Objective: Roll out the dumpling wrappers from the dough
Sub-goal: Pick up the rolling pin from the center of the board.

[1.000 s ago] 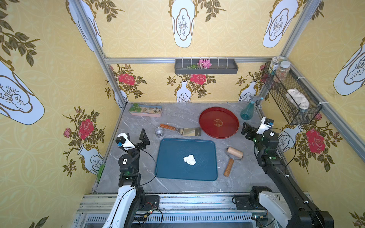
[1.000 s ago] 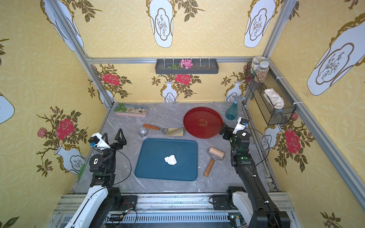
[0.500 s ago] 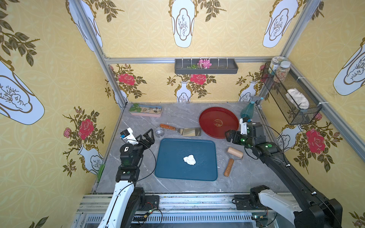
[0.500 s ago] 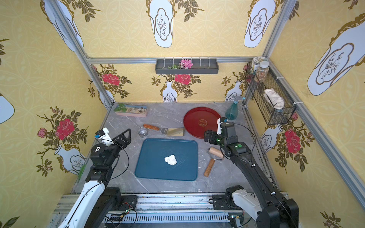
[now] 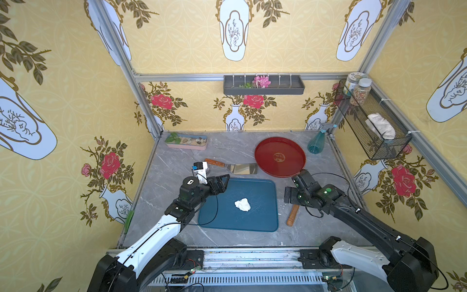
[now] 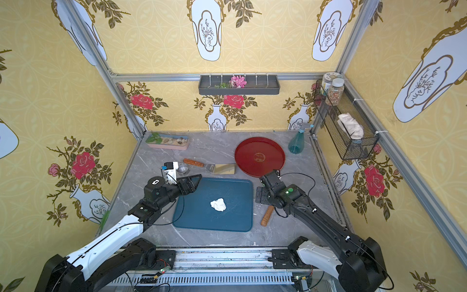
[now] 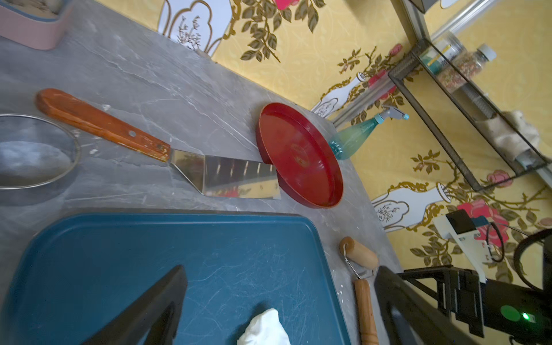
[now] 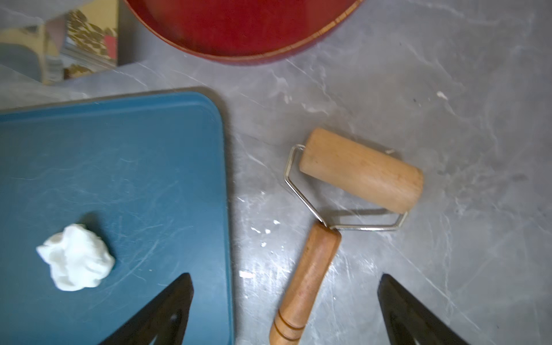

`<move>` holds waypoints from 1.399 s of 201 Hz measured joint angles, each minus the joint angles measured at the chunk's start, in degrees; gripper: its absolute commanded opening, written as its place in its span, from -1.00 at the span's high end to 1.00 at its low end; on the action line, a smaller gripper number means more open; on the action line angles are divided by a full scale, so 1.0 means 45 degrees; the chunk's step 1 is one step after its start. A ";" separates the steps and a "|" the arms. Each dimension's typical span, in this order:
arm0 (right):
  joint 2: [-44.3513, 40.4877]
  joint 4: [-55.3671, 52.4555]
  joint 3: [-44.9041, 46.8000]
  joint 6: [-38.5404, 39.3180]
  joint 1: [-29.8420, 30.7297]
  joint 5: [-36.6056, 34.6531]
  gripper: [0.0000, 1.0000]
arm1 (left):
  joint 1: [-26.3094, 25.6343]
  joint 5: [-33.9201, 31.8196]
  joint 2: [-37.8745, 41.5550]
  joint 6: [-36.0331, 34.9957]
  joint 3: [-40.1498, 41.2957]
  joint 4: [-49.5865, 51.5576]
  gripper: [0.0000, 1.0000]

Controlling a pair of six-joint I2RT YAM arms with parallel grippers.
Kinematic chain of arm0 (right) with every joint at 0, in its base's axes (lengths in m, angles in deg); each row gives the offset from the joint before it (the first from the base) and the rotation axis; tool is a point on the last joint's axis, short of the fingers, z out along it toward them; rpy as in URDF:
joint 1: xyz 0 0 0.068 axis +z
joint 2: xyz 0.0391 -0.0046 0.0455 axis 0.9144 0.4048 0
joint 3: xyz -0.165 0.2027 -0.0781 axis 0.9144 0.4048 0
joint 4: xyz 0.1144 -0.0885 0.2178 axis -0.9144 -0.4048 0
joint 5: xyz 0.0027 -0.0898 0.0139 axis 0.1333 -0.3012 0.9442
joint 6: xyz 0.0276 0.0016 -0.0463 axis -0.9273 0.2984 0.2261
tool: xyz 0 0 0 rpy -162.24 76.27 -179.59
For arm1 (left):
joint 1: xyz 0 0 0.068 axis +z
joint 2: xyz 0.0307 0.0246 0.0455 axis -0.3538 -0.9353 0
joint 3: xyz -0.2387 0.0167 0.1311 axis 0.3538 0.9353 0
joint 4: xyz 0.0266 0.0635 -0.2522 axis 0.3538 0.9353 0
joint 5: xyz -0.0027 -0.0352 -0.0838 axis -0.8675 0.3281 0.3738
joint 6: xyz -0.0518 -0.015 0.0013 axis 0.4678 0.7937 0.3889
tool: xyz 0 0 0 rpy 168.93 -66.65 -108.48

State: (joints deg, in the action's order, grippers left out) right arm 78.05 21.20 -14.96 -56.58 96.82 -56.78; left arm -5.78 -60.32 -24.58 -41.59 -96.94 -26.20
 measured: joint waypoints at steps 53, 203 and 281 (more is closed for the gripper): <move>-0.0180 -0.0291 0.1248 -0.1224 -0.0024 0.0534 -0.85 | -0.0423 0.0782 -0.0340 -0.0568 0.1190 -0.1792 -1.00; 0.2249 0.2127 0.2472 -0.1817 -0.0097 0.1277 -0.03 | -0.0510 0.2210 -0.0053 -0.0986 0.1379 -0.2875 -1.00; 0.2482 0.2837 0.2841 -0.1851 -0.0170 0.0801 0.38 | -0.0554 0.2249 -0.0418 -0.1103 0.1375 -0.2880 -1.00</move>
State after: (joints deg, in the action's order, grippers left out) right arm 89.22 33.96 -2.17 -64.91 96.05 -53.17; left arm -8.28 -50.20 -26.46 -46.55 -90.75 -39.16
